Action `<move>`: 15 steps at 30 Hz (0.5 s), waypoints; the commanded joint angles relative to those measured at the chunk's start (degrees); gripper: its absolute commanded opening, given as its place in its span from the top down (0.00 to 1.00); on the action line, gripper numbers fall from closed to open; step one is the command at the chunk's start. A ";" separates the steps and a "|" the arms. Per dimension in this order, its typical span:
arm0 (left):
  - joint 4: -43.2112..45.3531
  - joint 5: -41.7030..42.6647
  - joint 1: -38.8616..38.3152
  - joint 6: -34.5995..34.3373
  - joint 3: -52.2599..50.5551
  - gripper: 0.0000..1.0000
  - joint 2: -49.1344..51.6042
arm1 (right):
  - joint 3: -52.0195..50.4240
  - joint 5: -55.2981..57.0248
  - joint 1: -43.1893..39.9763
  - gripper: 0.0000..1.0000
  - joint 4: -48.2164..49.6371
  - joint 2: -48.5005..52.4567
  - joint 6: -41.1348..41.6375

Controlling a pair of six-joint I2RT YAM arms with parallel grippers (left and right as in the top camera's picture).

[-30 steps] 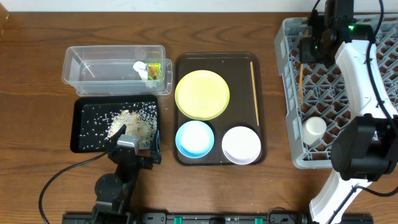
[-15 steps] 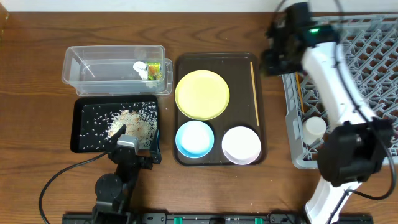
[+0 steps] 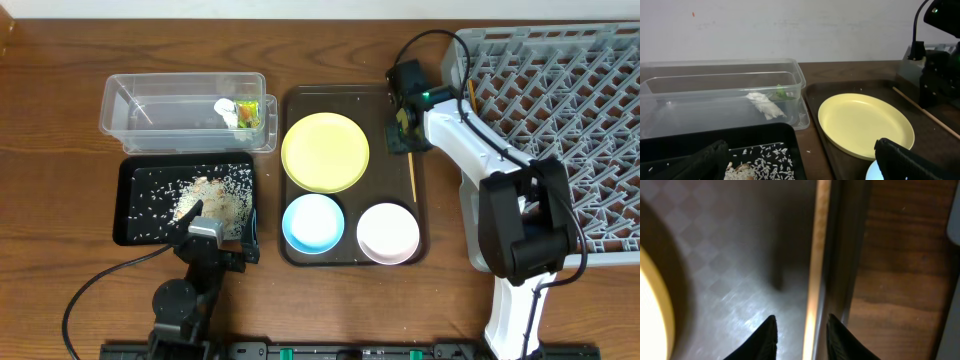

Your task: Sort waste into correct bins and load items into the dishwasher rack

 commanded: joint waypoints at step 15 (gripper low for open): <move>-1.11 0.83 0.46 0.55 -1.40 0.05 -0.37 | -0.46 -7.54 -0.76 0.98 -2.67 4.87 -1.25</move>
